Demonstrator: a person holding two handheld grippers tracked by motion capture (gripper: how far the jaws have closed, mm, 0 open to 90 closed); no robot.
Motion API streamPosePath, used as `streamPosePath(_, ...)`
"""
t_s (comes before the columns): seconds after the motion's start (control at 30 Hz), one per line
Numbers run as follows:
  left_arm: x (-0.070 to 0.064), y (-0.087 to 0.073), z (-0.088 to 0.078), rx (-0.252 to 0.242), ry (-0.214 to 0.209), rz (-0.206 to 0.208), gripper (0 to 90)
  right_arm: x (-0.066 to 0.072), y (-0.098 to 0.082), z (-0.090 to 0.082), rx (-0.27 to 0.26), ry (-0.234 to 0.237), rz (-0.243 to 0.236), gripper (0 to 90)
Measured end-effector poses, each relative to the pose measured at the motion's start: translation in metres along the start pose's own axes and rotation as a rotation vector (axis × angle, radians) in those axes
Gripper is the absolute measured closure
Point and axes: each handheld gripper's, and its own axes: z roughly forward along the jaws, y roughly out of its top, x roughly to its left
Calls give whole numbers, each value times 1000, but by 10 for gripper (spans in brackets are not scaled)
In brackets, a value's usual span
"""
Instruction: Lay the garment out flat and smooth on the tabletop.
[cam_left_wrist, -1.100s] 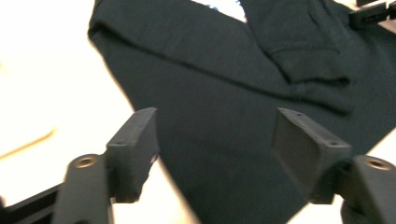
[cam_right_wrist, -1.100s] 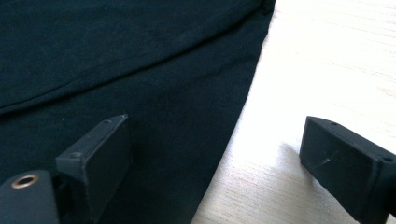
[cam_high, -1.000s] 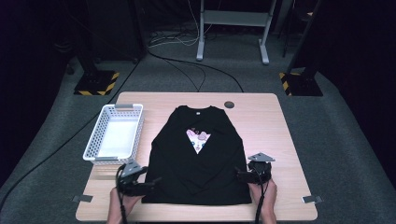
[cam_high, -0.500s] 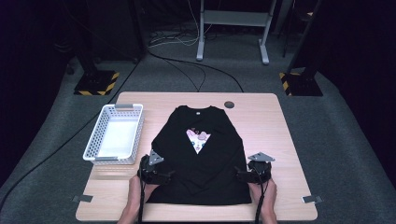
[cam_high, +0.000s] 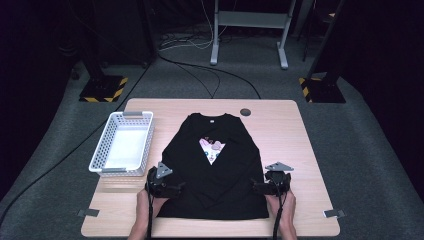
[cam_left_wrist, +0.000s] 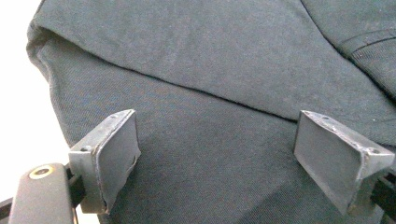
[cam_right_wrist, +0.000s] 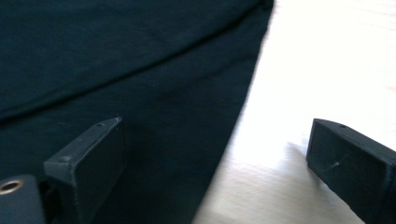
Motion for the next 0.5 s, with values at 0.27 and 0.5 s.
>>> streamPosePath(0.27, 0, 0, 0, 0, 1, -2, 142, 49, 22, -8, -24, 72, -71, 80)
streamPosePath(0.5, 0, 0, 0, 0, 2, -2, 142, 100, 46, 5, -4, 155, -139, 137)
